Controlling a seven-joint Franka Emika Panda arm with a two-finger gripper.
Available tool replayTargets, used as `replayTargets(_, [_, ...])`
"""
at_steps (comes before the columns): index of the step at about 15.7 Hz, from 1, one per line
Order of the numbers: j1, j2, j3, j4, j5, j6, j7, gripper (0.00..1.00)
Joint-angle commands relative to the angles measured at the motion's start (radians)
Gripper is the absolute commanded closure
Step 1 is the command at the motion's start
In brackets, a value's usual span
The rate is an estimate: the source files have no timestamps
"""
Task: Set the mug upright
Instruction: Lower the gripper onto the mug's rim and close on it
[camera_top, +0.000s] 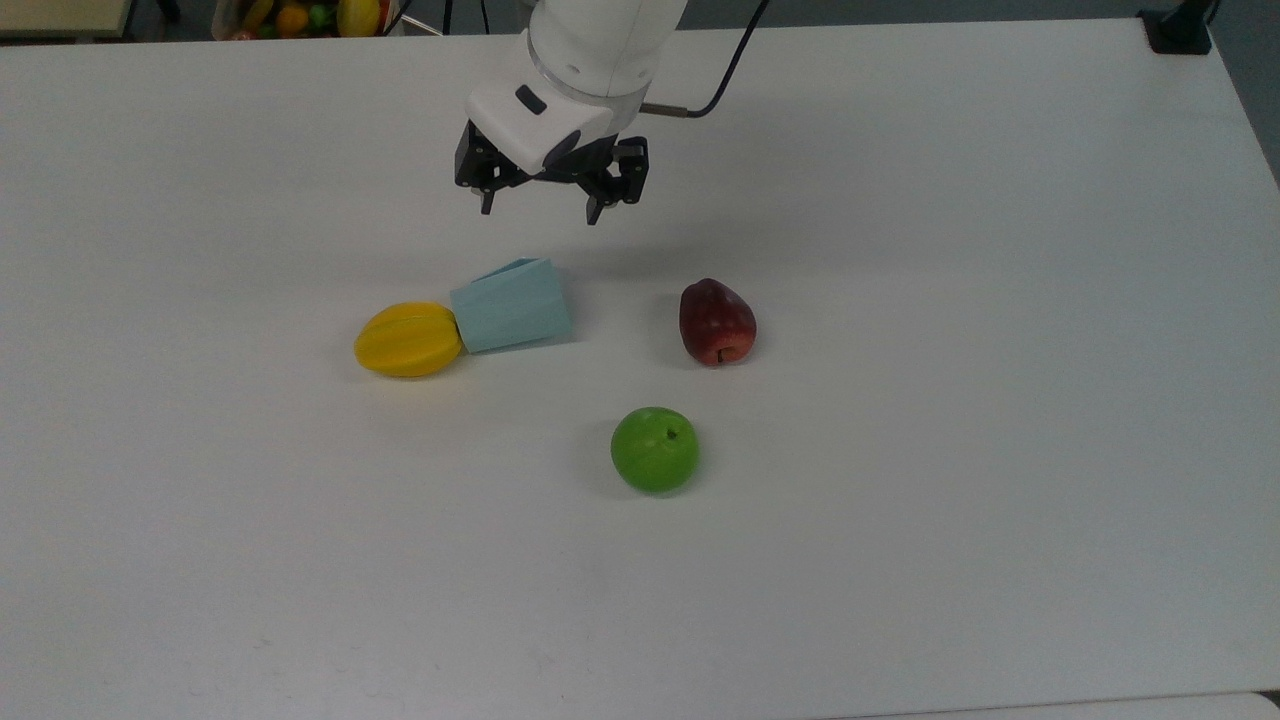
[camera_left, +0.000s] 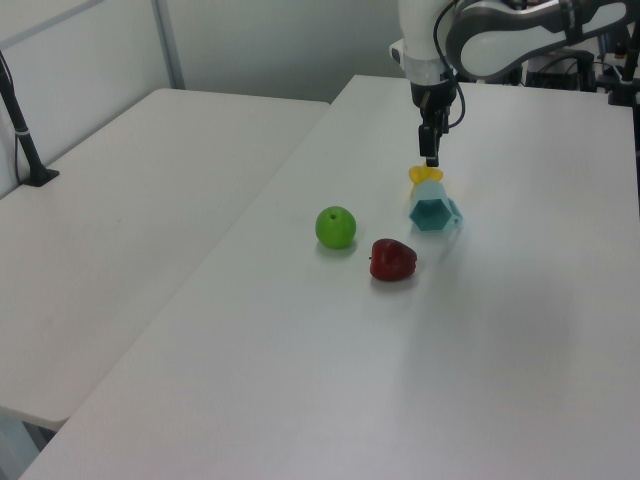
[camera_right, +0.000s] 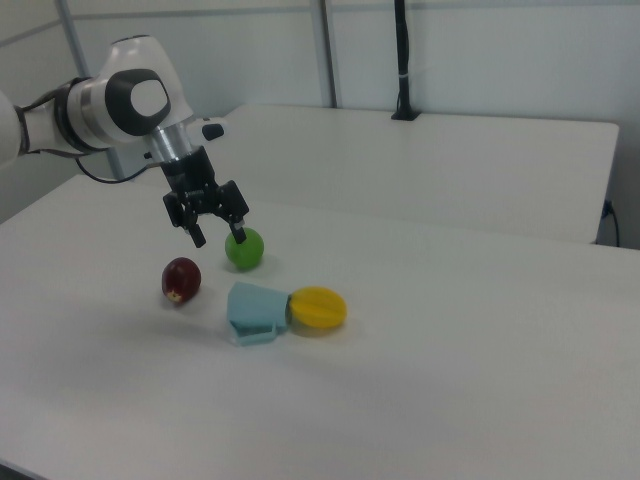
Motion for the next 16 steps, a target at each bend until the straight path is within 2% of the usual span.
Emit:
replayTargets(1, [0.028, 0.018, -0.004, -0.015, -0.055, 0.046, 0.053, 0.00])
replayTargets(8, [0.063, 0.078, 0.006, -0.077, -0.213, 0.059, 0.081, 0.00])
replayTargets(13, [0.074, 0.109, 0.011, -0.090, -0.254, 0.062, 0.081, 0.03])
replayTargets(16, [0.069, 0.116, 0.011, -0.120, -0.267, 0.131, 0.082, 0.12])
